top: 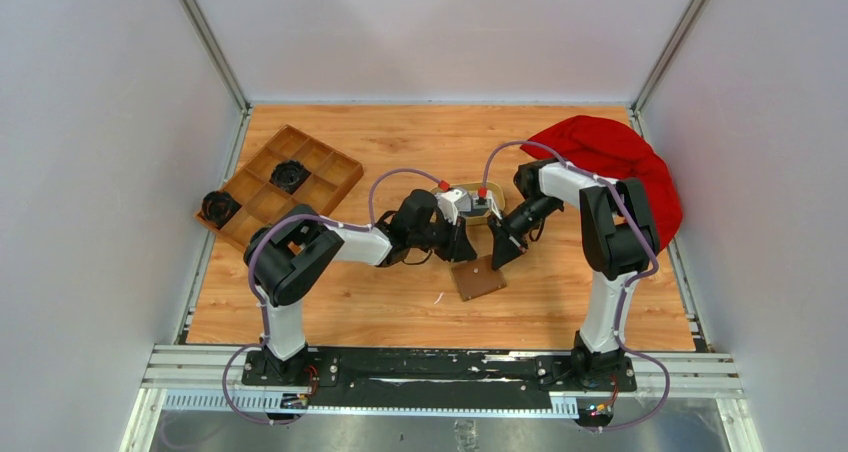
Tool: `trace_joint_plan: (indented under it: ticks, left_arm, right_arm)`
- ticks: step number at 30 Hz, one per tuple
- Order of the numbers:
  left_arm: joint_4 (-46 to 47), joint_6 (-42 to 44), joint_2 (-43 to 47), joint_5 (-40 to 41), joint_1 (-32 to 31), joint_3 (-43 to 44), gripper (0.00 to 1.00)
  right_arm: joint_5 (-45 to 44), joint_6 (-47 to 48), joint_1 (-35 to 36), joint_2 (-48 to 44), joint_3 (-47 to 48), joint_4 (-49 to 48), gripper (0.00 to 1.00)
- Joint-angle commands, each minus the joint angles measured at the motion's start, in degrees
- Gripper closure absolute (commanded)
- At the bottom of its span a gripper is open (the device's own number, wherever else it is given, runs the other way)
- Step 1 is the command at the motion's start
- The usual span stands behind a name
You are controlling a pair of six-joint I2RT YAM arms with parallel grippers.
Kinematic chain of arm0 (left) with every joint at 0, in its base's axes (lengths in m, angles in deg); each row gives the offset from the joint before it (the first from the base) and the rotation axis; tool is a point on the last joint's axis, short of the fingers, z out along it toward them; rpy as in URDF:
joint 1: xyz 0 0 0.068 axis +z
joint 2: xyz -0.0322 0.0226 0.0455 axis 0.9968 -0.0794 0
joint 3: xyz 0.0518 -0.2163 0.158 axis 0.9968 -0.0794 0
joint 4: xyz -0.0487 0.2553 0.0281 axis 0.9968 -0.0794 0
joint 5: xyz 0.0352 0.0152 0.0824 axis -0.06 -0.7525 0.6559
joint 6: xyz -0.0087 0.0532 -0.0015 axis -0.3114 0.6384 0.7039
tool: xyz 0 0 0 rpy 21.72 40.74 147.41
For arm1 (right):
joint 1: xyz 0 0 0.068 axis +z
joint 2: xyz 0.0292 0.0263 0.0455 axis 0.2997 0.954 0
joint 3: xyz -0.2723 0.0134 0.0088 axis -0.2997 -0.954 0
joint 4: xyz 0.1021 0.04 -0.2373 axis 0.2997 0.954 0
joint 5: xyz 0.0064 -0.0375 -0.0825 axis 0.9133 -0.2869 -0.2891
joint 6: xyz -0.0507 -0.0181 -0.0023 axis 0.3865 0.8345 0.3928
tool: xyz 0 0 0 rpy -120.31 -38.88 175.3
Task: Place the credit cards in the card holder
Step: Close the card holder at the center of the board.
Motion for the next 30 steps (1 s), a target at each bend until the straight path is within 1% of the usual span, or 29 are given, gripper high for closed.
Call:
trace_joint_plan:
  ticks: [1,4,7,12,17,22,30]
  left_arm:
    - [-0.3,0.0,-0.7,-1.4,0.6,1.3,0.87]
    - [-0.3,0.0,-0.8,-1.8,0.6,1.4,0.96]
    - [-0.3,0.0,-0.8,-2.1,0.6,1.3,1.0]
    - [-0.3,-0.2,-0.6,-3.2,0.6,1.2,1.0]
    - [-0.2,-0.2,0.0,-3.6,0.5,0.3,1.0]
    - [-0.2,0.0,0.3,-2.9,-0.4,-0.4,1.0]
    - [-0.2,-0.4,0.2,-1.4,-1.8,-1.1,1.0]
  right_arm:
    - [-0.9,-0.3,0.9,1.1,-0.4,0.7,0.98]
    - [-1.1,-0.3,1.0,1.2,-0.4,0.7,0.98]
    - [-1.4,-0.5,1.0,1.3,-0.5,0.6,0.99]
    - [-2.0,-2.4,1.1,1.6,-0.8,-0.8,0.99]
    - [-4.3,-10.7,1.8,2.2,-1.1,-5.2,0.99]
    - [-5.1,-16.8,2.5,3.7,-0.3,-7.1,0.99]
    - [-6.6,-20.4,2.9,6.1,0.3,-7.6,1.0]
